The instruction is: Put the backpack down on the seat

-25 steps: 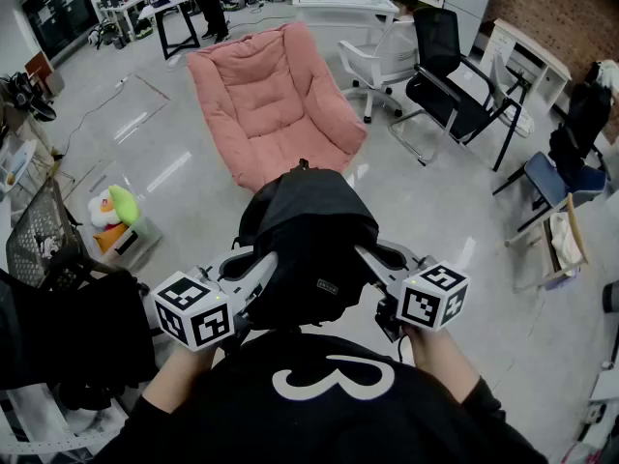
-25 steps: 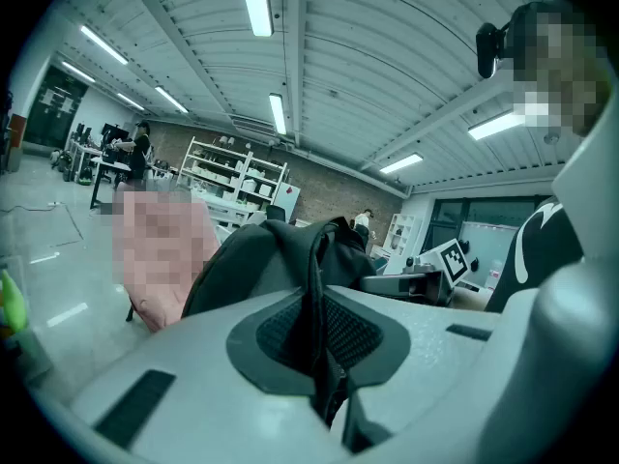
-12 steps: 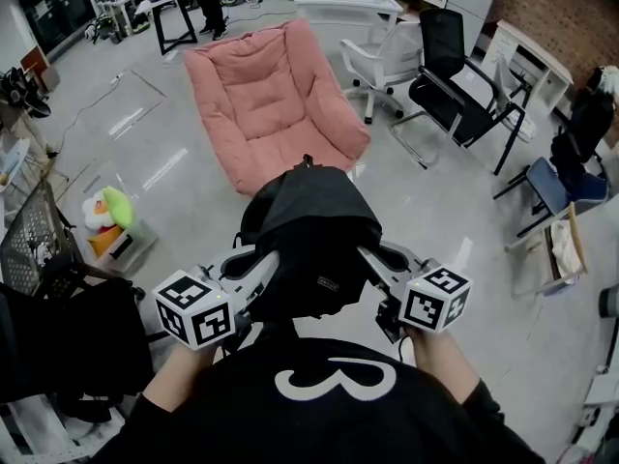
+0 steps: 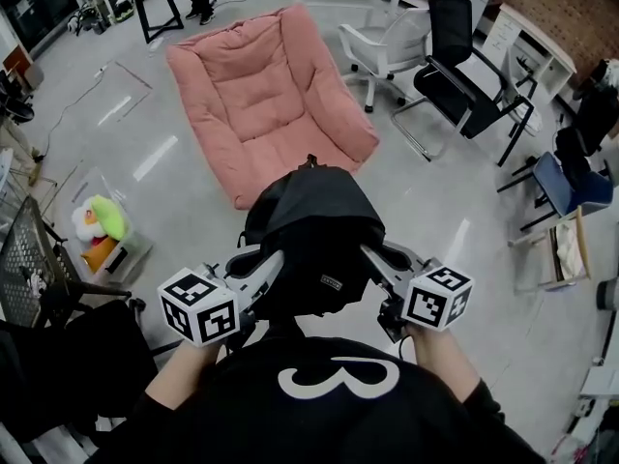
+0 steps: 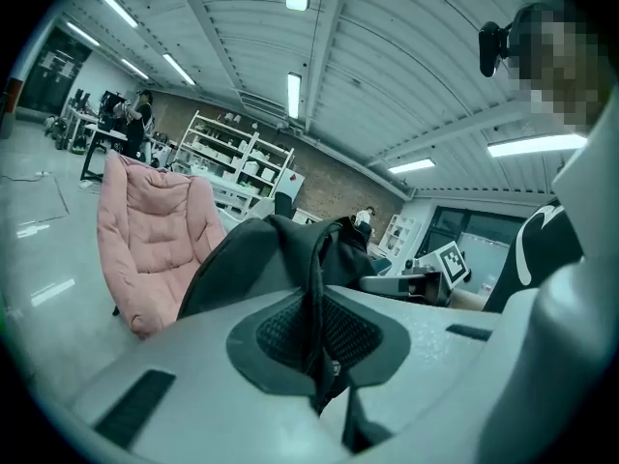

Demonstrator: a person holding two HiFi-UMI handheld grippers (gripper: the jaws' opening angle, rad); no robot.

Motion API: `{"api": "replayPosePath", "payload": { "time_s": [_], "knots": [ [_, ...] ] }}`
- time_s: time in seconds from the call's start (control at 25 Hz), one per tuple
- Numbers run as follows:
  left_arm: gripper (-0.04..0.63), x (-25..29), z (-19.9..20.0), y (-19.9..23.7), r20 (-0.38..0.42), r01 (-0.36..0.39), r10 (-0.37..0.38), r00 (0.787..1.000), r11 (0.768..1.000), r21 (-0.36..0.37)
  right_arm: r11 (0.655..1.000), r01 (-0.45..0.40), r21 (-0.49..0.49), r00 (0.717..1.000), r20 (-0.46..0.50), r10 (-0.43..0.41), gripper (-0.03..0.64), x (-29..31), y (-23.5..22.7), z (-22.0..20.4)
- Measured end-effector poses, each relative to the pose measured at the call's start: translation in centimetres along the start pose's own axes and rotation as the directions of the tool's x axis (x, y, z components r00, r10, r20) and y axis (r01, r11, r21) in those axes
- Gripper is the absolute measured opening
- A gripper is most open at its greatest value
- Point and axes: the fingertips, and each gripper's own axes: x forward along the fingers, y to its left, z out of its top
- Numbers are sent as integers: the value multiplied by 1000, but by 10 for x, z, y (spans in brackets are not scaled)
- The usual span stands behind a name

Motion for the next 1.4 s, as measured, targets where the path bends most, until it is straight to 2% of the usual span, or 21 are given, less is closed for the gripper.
{"api": "replayPosePath", "payload": {
  "time_s": [0.2,0.68,0.84,1.2,1.4],
  "knots": [
    [28,17,29,50,-34,20,-21,999,999,-28,999,22,50,1000,-14,-21,29,48,-17,26],
    [28,53,85,165,-44,55,-59,997,993,-101,996,62,67,997,-60,-58,29,160,-54,75],
    [28,61,97,196,-48,60,-65,997,993,-103,995,70,75,996,-62,-65,29,192,-66,85],
    [28,77,116,236,-33,41,-46,998,991,-130,996,54,77,998,-26,-52,29,237,-86,108],
    [29,93,133,252,-30,18,-22,999,990,-141,997,14,80,1000,-15,-13,28,253,-102,127]
  ]
}}
